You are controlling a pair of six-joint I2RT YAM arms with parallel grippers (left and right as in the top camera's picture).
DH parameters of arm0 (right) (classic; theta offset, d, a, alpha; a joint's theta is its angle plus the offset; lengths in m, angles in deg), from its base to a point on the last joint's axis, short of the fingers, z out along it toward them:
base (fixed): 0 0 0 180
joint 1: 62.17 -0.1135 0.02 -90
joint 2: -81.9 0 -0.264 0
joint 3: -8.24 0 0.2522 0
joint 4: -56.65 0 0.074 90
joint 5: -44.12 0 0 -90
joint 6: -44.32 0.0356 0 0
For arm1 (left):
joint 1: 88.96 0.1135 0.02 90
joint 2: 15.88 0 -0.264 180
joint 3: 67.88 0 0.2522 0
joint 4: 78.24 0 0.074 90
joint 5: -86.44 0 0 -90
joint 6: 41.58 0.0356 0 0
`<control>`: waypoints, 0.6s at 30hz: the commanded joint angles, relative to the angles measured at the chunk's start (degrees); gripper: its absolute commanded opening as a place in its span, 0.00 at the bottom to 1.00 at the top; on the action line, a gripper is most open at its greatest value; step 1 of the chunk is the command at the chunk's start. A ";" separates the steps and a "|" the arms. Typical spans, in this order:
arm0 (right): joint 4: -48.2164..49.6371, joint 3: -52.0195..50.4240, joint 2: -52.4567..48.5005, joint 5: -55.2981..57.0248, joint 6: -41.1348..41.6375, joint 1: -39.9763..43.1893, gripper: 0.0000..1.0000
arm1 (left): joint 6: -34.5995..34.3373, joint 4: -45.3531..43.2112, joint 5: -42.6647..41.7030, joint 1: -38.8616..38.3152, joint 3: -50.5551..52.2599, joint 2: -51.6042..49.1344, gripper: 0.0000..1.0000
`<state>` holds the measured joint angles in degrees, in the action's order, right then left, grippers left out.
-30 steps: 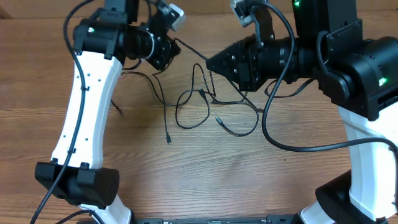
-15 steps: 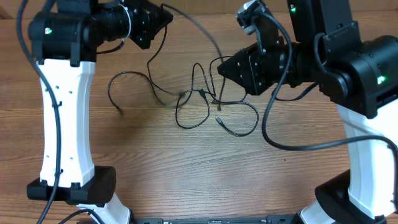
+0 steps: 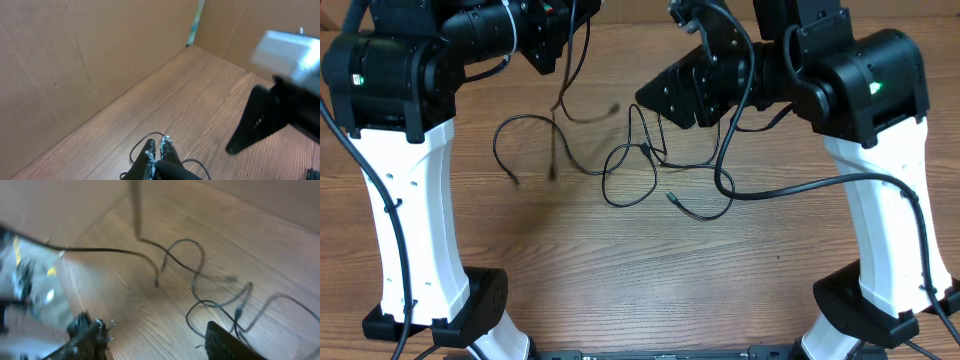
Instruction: Untangle cables
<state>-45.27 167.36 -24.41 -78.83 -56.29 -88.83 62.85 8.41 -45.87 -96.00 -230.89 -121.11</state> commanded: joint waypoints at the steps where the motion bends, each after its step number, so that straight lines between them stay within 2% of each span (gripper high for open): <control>1: -0.74 -2.93 0.39 -7.54 -15.30 0.15 0.65 | -0.74 0.46 -0.79 -0.02 -1.36 0.04 0.04; 9: 6.64 -14.21 0.39 -12.26 -20.46 0.15 0.65 | -0.74 0.74 -0.72 -0.11 -1.40 0.13 0.04; 18: 28.79 -28.57 0.39 -24.98 -22.47 0.17 0.66 | -1.16 2.54 1.53 -0.11 -1.40 0.11 0.04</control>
<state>-19.54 141.40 -24.47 -96.01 -77.27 -88.83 62.24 10.79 -45.58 -96.00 -230.93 -121.11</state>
